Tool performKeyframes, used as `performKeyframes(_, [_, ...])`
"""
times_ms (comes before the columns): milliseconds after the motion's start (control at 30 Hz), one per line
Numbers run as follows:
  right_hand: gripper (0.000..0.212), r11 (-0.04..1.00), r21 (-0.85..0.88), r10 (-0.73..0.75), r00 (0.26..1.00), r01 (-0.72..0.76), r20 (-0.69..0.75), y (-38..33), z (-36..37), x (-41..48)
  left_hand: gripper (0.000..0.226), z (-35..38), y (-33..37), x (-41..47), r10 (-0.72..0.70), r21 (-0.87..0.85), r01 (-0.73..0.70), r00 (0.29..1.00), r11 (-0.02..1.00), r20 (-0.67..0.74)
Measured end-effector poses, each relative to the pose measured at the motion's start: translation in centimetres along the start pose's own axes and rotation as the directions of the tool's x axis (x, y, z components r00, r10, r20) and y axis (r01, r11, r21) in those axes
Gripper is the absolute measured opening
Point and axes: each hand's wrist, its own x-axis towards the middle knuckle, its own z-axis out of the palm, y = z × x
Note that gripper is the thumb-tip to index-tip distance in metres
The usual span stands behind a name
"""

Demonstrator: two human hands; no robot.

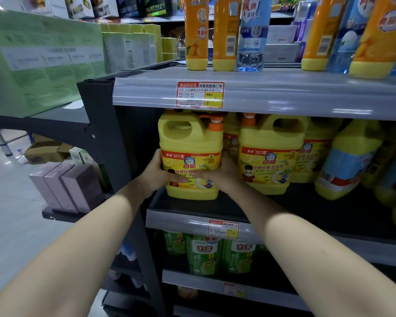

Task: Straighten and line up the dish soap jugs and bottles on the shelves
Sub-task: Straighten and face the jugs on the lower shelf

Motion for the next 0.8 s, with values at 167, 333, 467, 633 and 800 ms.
performKeyframes(167, [0.097,0.999,-0.007,0.042,0.999,-0.042,-0.023,0.5,0.5,1.5,0.101,0.2,-0.1,0.9,-0.014,-0.021,0.014,1.0,1.0,-0.026])
performKeyframes(333, [0.101,0.998,-0.046,0.033,0.998,-0.035,-0.047,0.8,1.0,1.9,0.096,0.3,-0.1,1.1,-0.007,-0.02,0.006,0.999,1.0,-0.051])
performKeyframes(467, [0.1,0.994,-0.106,0.023,0.99,-0.038,-0.139,1.2,1.8,2.0,0.096,0.6,-0.4,0.6,0.022,0.021,-0.019,0.981,1.0,-0.195])
performKeyframes(633, [0.083,0.955,-0.294,-0.009,0.988,-0.037,-0.153,0.2,1.8,0.1,0.078,2.1,-1.2,-1.4,0.098,0.125,-0.046,0.887,0.991,-0.451])
performKeyframes(800, [0.022,0.761,-0.648,-0.139,0.981,0.018,-0.137,-1.0,-2.5,-3.1,0.031,5.9,-0.7,-3.7,0.349,0.418,-0.142,0.808,0.897,-0.475])
